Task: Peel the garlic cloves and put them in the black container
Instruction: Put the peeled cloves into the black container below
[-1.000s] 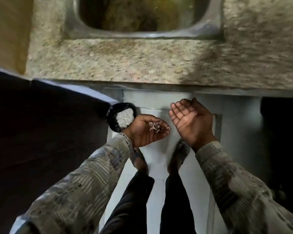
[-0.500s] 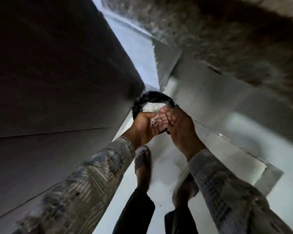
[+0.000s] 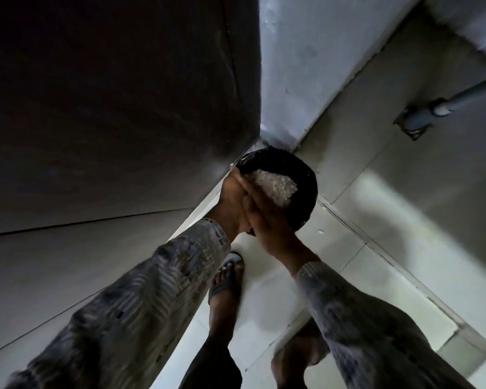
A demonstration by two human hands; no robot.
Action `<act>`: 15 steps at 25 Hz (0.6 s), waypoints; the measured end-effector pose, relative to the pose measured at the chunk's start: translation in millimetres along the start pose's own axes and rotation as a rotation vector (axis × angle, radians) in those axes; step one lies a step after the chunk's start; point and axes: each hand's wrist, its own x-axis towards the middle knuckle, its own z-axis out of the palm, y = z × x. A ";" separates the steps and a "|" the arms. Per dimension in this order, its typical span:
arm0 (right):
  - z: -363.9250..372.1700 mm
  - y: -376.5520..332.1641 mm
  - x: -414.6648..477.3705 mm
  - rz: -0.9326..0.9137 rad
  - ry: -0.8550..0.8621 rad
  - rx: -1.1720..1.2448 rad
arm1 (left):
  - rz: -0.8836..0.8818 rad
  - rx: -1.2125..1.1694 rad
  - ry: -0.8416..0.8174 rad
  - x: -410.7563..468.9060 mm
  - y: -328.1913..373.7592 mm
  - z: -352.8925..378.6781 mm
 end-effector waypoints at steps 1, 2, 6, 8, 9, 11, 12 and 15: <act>-0.7 13.4 7.2 0.019 -0.070 -0.123 | 0.004 0.001 -0.017 2.0 1.0 -2.1; -5.7 18.4 15.3 0.145 -0.080 -0.236 | -0.006 -0.015 -0.028 0.4 2.3 -3.0; -18.2 -14.3 20.4 -0.081 0.230 -0.166 | 0.004 0.102 0.015 -0.8 6.0 -16.7; -17.4 -16.2 11.7 -0.253 0.040 -0.280 | 0.018 0.128 0.052 0.5 4.2 -18.0; -19.6 -10.6 10.4 -0.098 -0.012 -0.294 | 0.014 0.186 0.079 -0.8 1.8 -13.4; -24.4 -6.8 18.1 0.316 0.065 -0.147 | 0.094 0.245 0.076 0.5 -7.6 -5.8; -26.0 -17.4 21.3 0.446 0.124 0.051 | 0.149 0.267 0.090 -1.1 -12.7 -1.2; -30.6 -55.2 35.9 0.576 0.141 0.609 | 0.284 0.343 0.137 9.1 -22.9 -6.9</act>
